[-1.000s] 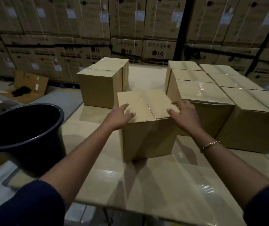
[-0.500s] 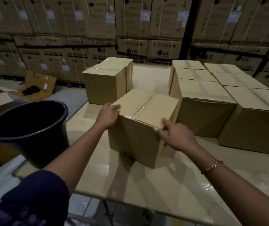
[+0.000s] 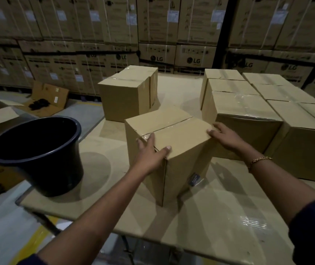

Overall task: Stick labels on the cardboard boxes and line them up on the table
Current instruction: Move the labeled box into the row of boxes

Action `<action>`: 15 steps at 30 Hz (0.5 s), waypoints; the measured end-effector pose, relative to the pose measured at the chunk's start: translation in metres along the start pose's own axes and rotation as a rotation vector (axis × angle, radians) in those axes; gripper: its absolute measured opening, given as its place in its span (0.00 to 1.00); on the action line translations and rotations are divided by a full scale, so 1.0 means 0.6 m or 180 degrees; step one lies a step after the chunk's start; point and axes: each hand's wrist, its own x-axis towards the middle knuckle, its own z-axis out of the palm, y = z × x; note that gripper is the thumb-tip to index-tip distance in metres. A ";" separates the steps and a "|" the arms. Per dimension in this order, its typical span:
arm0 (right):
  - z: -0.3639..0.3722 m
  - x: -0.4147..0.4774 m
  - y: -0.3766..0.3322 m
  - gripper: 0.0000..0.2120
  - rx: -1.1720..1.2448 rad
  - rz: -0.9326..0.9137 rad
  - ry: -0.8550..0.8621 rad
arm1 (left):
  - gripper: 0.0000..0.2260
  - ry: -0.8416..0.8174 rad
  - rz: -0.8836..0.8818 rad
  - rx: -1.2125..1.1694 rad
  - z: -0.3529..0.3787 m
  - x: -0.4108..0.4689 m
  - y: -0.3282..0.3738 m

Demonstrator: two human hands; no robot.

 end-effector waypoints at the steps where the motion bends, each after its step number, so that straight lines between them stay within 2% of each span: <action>1: 0.005 -0.001 0.001 0.31 0.0162 0.0003 -0.0123 | 0.37 0.0006 0.0073 -0.0144 -0.008 0.009 -0.005; 3: 0.020 -0.012 -0.002 0.31 0.0125 -0.0095 -0.0071 | 0.32 0.0147 0.0218 -0.0495 -0.035 0.030 -0.017; 5: 0.039 -0.028 -0.007 0.33 0.0249 -0.0184 -0.0038 | 0.26 0.0500 0.0272 -0.0627 -0.060 0.040 -0.028; 7: 0.056 -0.044 -0.007 0.37 0.0541 -0.0179 -0.0178 | 0.25 0.0808 0.0361 -0.0676 -0.069 0.033 -0.036; 11: 0.086 -0.058 0.016 0.50 0.1319 0.0210 -0.0592 | 0.40 0.0599 0.0358 -0.0722 -0.036 -0.008 -0.062; 13: 0.099 -0.066 0.022 0.49 0.1285 0.0258 -0.0836 | 0.45 0.0531 0.0198 -0.0562 -0.018 -0.013 -0.086; 15: 0.100 -0.070 0.012 0.43 0.1151 0.0068 -0.0684 | 0.48 0.0665 0.0059 -0.0407 -0.020 -0.005 -0.087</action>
